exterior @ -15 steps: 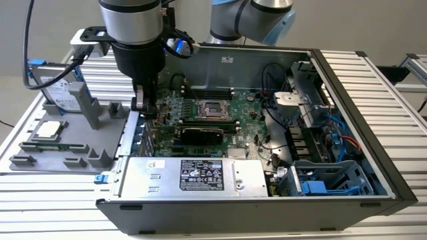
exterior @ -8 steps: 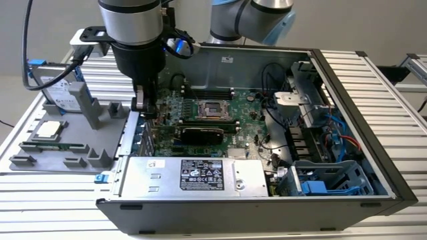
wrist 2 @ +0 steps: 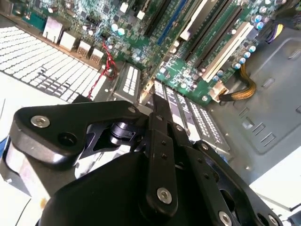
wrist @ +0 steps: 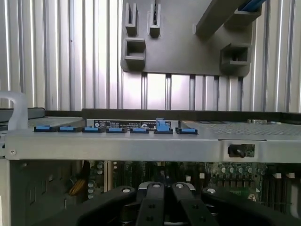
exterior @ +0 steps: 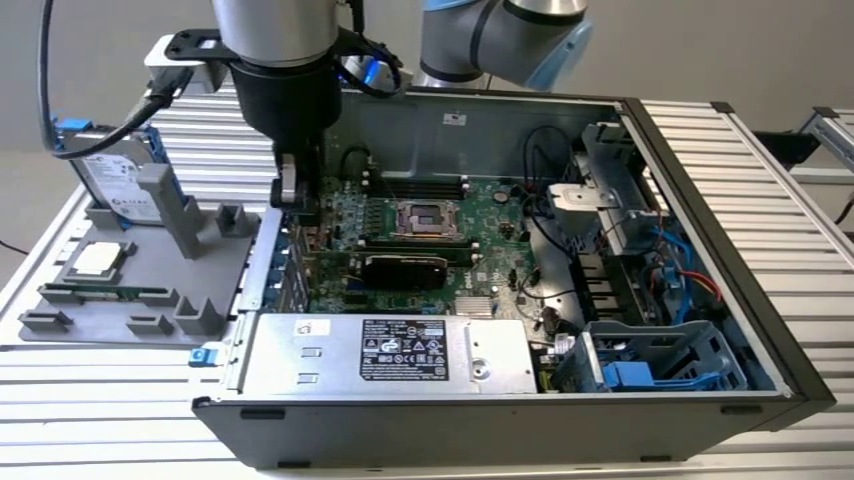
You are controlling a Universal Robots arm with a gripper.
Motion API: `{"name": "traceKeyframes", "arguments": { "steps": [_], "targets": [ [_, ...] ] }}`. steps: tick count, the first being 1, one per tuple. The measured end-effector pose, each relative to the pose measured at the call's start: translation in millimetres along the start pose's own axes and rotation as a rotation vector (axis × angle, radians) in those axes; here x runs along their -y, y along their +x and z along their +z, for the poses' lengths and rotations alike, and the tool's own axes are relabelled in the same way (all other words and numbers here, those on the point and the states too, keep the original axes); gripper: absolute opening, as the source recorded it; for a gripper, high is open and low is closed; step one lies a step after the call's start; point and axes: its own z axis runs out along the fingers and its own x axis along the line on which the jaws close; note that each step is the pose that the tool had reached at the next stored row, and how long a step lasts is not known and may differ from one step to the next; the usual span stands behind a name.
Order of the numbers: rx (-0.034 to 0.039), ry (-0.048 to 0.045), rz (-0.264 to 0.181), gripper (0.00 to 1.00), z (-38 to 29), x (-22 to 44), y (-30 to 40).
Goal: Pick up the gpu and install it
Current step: 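Insert the gpu into the slot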
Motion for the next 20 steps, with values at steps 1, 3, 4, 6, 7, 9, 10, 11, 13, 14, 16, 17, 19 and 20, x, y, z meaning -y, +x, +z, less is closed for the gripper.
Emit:
{"name": "traceKeyframes", "arguments": {
  "steps": [1, 3, 4, 6, 7, 9, 10, 11, 13, 14, 16, 17, 19, 20],
  "targets": [
    [0.0006, -0.0001, 0.0, 0.0, -0.3, 3.3, 0.0],
    [0.0014, 0.0, 0.0, 0.0, -0.4, 5.9, 0.1],
    [0.0019, 0.0001, 0.0, 0.0, 0.2, 5.9, 0.3],
    [0.002, 0.0001, 0.0, 0.0, 3.8, 5.2, 0.6],
    [0.0021, 0.0001, 0.0, 0.0, 5.6, 4.5, 0.7],
    [0.0022, 0.0002, 0.0, 0.0, 9.2, 1.6, 0.7],
    [0.0021, 0.0002, 0.0, 0.0, 11.1, -1.0, 0.8],
    [0.002, 0.0001, 0.0, 0.0, 13.0, -3.9, 0.8],
    [0.002, 0.0002, 0.0, 0.0, 16.5, -9.0, 0.8],
    [0.0015, 0.0005, 0.0, 0.0, 18.3, -11.2, 0.9],
    [0.0003, -0.0004, -0.001, 0.0, 21.1, -14.3, 1.1],
    [0.0002, -0.0002, -0.001, 0.0, 22.3, -14.8, 1.2],
    [0.0001, -0.0003, -0.002, 0.0, 22.7, -14.6, 1.2],
    [0.0002, -0.0003, -0.001, 0.0, 22.8, -14.5, 1.2]
  ]
}}
